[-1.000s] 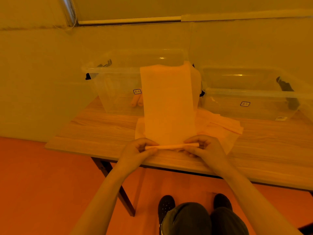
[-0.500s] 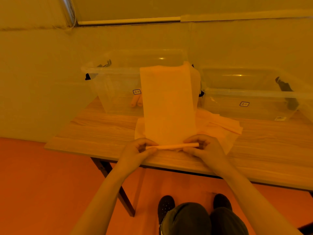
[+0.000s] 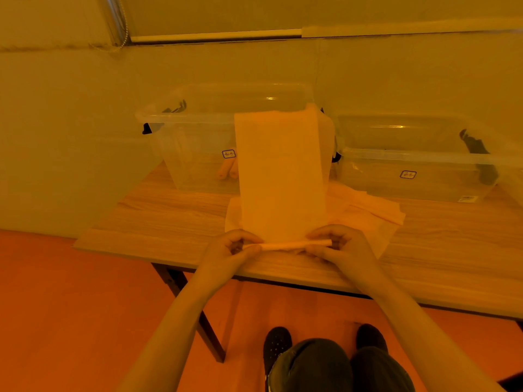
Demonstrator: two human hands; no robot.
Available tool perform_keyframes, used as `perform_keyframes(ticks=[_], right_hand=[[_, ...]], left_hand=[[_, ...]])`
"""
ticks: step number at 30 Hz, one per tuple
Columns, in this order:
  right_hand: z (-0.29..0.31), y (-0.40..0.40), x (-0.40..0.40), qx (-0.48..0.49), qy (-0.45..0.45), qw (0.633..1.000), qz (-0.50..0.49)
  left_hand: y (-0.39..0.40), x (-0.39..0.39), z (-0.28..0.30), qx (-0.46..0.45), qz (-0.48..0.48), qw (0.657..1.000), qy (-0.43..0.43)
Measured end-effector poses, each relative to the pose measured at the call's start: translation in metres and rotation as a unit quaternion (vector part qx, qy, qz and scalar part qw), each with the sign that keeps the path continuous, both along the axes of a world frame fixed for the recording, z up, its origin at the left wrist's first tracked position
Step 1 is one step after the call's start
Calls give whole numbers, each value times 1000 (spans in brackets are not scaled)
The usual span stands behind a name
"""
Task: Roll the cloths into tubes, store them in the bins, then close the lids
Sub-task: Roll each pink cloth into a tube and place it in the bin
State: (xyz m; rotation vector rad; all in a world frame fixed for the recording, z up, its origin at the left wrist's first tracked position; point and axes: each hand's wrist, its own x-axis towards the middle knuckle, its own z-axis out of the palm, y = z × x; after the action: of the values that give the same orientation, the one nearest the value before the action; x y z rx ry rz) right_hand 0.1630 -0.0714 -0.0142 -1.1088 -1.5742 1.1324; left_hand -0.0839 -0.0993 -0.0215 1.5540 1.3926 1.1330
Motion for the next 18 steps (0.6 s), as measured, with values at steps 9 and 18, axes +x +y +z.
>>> perform_keyframes(ticks=[9,18], right_hand=[[0,0,-2,-16,1,1000,-5],[-2,1,0,-6,9,1000,-9]], left_hand=[[0,1,1,4,-12,1000,-10],[0,1,-1,-4,1,1000,-4]])
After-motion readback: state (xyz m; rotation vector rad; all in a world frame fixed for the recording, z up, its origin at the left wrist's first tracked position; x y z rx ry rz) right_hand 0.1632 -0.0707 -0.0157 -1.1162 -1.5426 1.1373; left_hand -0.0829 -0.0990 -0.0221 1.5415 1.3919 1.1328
